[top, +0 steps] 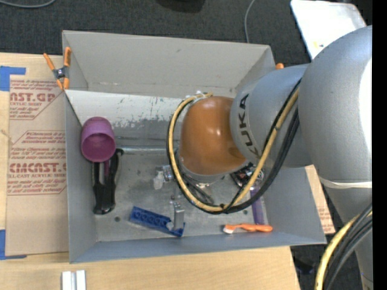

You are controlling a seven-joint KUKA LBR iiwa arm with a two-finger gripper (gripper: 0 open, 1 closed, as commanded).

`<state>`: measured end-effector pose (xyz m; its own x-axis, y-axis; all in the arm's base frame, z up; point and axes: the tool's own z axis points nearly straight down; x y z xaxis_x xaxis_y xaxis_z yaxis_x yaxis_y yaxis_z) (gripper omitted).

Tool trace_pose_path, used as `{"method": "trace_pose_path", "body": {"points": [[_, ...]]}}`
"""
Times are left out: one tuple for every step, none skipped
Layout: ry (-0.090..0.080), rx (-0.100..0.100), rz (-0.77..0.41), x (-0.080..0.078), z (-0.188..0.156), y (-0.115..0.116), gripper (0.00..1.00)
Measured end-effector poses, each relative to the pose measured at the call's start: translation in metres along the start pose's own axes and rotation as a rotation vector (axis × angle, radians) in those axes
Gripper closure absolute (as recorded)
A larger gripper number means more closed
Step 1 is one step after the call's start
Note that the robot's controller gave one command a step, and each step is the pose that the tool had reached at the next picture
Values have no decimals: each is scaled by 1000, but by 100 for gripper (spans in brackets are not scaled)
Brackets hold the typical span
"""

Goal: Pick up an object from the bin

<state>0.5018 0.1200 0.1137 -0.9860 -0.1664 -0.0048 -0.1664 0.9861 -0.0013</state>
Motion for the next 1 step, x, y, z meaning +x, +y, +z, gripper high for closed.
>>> {"method": "trace_pose_path", "body": {"points": [[10, -5, -4, 20, 15, 28, 0]]}}
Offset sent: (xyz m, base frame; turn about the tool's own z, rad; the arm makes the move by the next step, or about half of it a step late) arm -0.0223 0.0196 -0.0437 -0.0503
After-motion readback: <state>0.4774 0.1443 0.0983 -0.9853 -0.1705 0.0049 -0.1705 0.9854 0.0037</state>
